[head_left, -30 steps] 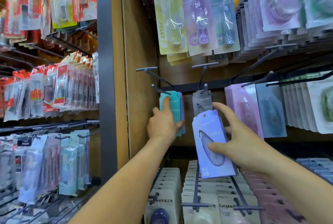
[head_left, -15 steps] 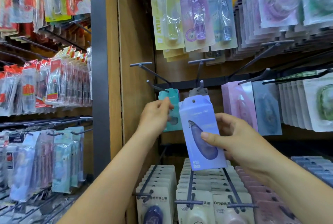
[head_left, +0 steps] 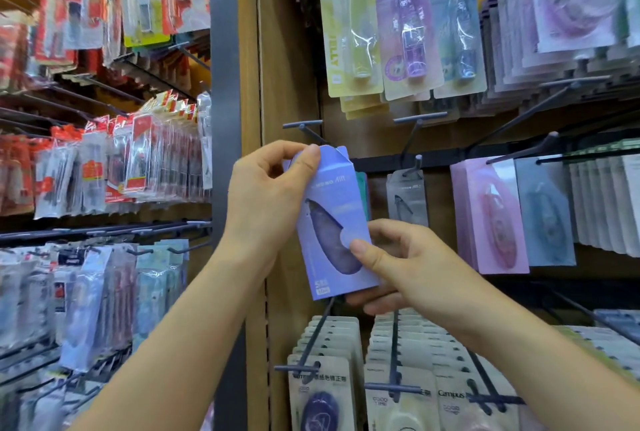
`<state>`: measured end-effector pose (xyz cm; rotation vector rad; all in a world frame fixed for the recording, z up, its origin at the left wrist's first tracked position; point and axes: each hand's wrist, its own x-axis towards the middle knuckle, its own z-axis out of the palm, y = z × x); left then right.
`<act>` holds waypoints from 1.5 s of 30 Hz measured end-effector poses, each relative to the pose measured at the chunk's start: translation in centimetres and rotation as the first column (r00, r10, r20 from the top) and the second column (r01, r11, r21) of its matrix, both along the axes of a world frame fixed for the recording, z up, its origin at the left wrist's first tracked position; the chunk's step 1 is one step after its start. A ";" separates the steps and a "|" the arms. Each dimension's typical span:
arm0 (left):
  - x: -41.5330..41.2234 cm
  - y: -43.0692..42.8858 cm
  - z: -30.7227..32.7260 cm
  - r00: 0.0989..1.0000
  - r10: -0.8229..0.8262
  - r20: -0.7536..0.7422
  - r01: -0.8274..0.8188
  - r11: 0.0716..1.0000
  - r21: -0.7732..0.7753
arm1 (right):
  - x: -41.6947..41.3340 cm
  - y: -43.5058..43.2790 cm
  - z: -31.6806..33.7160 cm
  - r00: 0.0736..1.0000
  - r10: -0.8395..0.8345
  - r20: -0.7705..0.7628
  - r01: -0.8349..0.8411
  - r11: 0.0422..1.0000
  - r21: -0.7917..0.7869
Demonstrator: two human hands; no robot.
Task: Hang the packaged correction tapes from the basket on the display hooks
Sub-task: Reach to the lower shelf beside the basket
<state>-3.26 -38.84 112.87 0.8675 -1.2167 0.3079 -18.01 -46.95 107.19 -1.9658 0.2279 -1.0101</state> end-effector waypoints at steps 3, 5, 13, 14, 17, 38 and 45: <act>0.1 -0.9 0.8 0.998 0.055 -0.028 -0.056 0.997 -0.056 | 0.8 0.5 0.4 0.999 0.011 0.042 -0.012 0.999 0.039; 0.1 -1.6 1.3 0.993 0.092 -0.069 -0.096 0.994 -0.054 | 1.2 0.7 0.5 0.998 0.016 0.056 -0.020 0.997 0.080; 0.0 -1.6 2.2 0.985 -0.011 -0.172 0.034 0.991 0.130 | 1.4 1.4 0.4 0.998 0.008 0.064 -0.017 0.989 0.144; 0.0 -1.5 2.2 0.984 -0.020 -0.180 0.048 0.987 0.153 | 1.4 1.5 0.4 0.998 0.004 0.062 -0.013 0.989 0.149; 0.0 -1.4 2.4 0.977 -0.040 -0.210 0.086 0.973 0.214 | 1.3 1.6 0.4 0.999 -0.006 0.050 -0.002 0.987 0.163; -0.1 -2.3 2.0 0.918 -0.075 -0.389 0.228 0.904 0.363 | 0.9 1.1 1.0 0.961 -0.271 -0.051 0.267 0.961 -0.076; -0.1 -1.0 -2.9 0.974 0.206 0.089 -0.224 0.867 0.445 | 2.1 0.3 1.0 0.924 -0.381 -0.012 0.372 0.907 -0.197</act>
